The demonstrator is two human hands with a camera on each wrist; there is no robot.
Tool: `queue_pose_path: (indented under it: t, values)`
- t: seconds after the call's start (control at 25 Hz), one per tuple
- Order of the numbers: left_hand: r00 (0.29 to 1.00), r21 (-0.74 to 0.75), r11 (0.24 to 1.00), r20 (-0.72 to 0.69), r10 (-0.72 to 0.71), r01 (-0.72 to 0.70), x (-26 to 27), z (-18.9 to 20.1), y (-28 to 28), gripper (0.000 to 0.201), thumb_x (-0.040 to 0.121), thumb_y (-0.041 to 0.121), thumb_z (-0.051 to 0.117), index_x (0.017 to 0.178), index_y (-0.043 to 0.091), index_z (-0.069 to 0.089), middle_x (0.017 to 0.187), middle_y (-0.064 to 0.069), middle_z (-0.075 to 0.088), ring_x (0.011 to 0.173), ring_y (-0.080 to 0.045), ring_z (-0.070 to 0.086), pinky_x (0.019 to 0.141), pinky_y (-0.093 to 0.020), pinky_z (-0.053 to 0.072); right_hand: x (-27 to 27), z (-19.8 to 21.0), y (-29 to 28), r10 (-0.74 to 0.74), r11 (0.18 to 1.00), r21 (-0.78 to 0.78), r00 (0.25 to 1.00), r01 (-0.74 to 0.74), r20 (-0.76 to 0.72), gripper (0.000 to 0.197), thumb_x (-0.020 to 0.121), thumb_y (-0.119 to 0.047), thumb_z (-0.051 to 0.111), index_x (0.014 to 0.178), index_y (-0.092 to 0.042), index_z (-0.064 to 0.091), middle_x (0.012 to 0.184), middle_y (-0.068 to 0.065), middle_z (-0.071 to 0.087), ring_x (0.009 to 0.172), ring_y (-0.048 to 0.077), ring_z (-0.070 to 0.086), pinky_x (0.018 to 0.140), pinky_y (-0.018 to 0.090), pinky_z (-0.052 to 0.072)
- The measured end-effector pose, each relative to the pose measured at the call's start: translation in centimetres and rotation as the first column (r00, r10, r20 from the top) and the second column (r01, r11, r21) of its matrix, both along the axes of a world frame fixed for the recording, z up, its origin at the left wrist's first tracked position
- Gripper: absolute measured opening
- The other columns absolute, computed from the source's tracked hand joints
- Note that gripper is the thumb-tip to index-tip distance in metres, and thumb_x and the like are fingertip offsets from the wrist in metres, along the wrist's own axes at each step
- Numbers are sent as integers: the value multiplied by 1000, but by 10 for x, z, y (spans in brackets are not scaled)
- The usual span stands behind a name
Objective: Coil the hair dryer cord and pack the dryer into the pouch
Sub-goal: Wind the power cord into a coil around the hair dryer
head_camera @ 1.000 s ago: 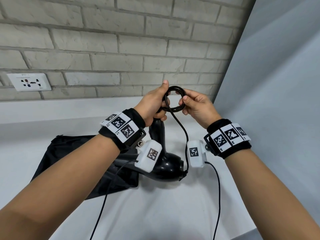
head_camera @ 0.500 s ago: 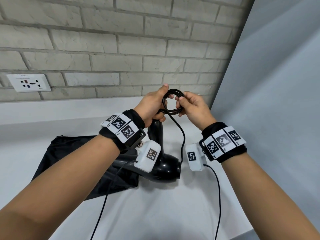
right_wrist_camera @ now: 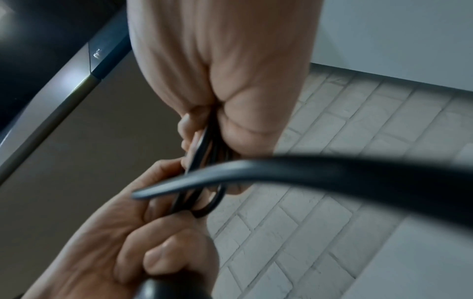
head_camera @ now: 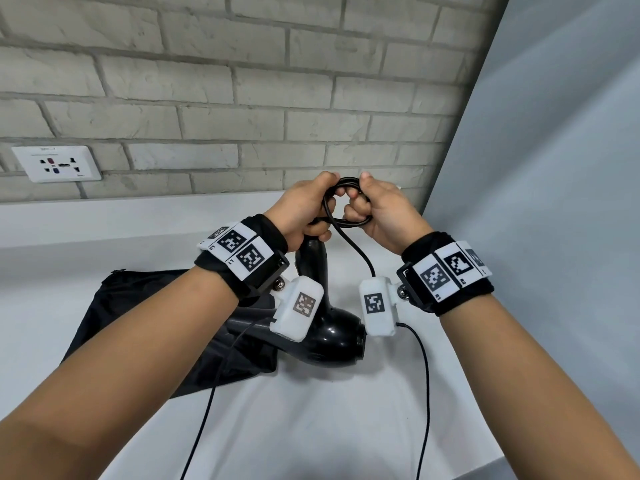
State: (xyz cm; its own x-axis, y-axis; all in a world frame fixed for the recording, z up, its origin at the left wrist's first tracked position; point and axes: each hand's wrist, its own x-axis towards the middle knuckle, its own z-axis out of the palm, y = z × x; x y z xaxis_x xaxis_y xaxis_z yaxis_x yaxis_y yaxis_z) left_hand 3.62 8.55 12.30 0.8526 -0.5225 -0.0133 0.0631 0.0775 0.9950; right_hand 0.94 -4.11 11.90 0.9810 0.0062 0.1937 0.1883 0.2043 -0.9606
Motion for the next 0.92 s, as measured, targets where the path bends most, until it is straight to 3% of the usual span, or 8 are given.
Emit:
queue_pose_path:
  t: [0.24, 0.4, 0.52, 0.6, 0.68, 0.76, 0.84, 0.92]
  values:
    - [1000, -17, 1000, 6, 3, -3, -4, -5, -7, 34, 96, 32, 33, 66, 18, 42, 40, 7, 28, 25, -9, 12, 41, -18, 24, -4, -5, -5, -39, 998, -42, 998, 41, 44, 37, 100, -14, 22, 73, -7, 46, 49, -2, 48, 35, 0, 32, 43, 11, 33]
    - [994, -52, 993, -40, 106, -108, 4, -13, -6, 34, 96, 33, 33, 67, 18, 41, 46, 4, 27, 24, -9, 12, 42, -19, 22, -14, -22, -28, -49, 964, -263, 998, 39, -32, 19, 97, -19, 35, 99, -22, 53, 87, 0, 53, 77, 9, 57, 67, 24, 47]
    - [977, -55, 977, -70, 204, -207, 10, -19, -4, 32, 95, 31, 34, 67, 18, 42, 55, 1, 26, 24, -9, 13, 42, -19, 23, -19, -50, -50, -101, 855, -518, 971, -27, -217, 27, 90, -8, 48, 111, -26, 49, 98, -3, 53, 88, 12, 52, 71, 28, 45]
    - [967, -47, 968, -69, 244, -247, 14, -20, -3, 30, 93, 30, 35, 67, 18, 42, 56, 0, 27, 25, -10, 13, 43, -20, 25, -23, -72, -57, -75, 730, -647, 914, -222, -399, 37, 88, -4, 49, 118, -25, 48, 101, -5, 54, 90, 12, 51, 70, 27, 44]
    - [962, -48, 962, -65, 266, -269, 17, -21, -1, 27, 91, 28, 36, 67, 18, 42, 58, 0, 29, 26, -10, 14, 43, -20, 26, -27, -93, -60, -81, 577, -711, 838, -403, -540, 44, 88, -3, 46, 125, -26, 45, 113, -4, 51, 100, 15, 49, 73, 26, 44]
    - [958, -62, 956, -60, 282, -285, 19, -20, 2, 26, 90, 26, 35, 67, 18, 42, 58, 0, 30, 27, -10, 14, 42, -20, 26, -30, -109, -57, -103, 467, -748, 812, -471, -575, 51, 88, -2, 42, 130, -32, 40, 121, -2, 45, 109, 21, 49, 79, 29, 44]
    - [956, -72, 954, -58, 286, -290, 20, -19, 4, 27, 90, 26, 35, 66, 18, 42, 58, 0, 30, 27, -11, 13, 42, -19, 26, -31, -119, -51, -96, 463, -753, 818, -468, -567, 56, 89, -1, 40, 133, -36, 35, 128, 1, 44, 113, 23, 48, 78, 28, 44]
    - [957, -81, 954, -50, 285, -288, 20, -17, 4, 27, 90, 26, 36, 65, 18, 42, 58, 0, 29, 28, -11, 13, 43, -19, 25, -30, -126, -48, -65, 535, -720, 828, -443, -558, 54, 90, -1, 41, 132, -35, 38, 130, 1, 48, 107, 16, 48, 70, 22, 42]
